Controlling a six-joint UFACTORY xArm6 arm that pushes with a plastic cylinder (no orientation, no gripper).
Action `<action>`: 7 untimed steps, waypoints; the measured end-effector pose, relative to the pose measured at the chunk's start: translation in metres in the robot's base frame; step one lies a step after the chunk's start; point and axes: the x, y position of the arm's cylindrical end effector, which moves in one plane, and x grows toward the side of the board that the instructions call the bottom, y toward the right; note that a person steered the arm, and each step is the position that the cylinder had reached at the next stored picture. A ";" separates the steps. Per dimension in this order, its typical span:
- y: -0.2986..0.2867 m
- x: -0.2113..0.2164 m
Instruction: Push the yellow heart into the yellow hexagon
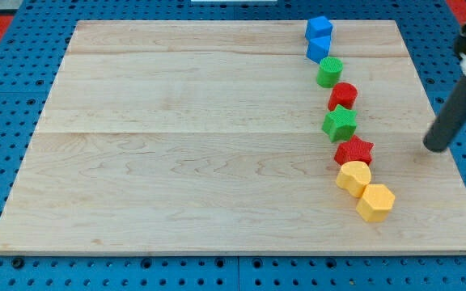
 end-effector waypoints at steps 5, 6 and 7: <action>-0.033 0.064; -0.086 0.074; -0.112 0.084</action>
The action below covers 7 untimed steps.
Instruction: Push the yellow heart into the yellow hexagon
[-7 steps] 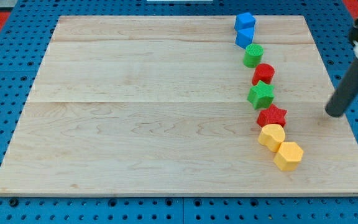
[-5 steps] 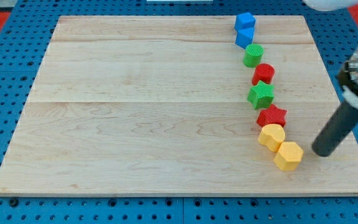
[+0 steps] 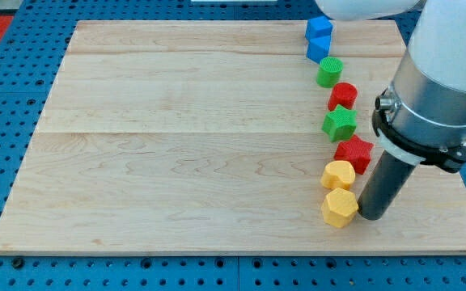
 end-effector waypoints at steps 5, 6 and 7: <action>0.039 -0.011; 0.030 -0.053; -0.032 -0.074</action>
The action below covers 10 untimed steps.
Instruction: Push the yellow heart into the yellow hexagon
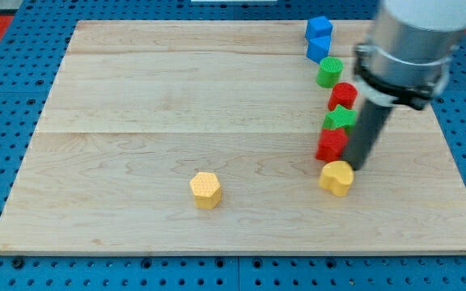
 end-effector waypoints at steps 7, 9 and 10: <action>-0.018 0.049; -0.070 0.019; -0.130 0.027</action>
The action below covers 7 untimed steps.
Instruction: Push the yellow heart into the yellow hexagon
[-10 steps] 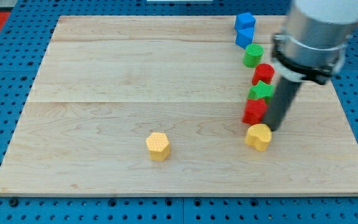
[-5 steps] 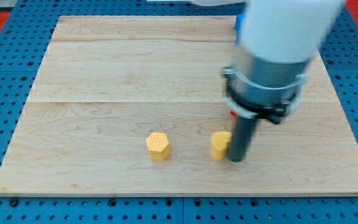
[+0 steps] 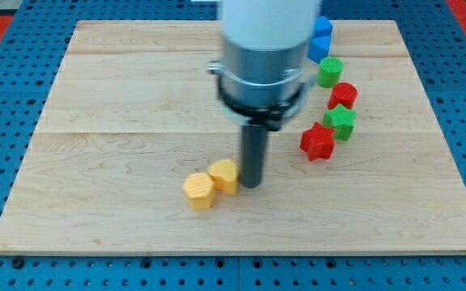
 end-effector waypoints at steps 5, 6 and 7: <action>-0.012 -0.004; -0.011 -0.005; -0.010 -0.005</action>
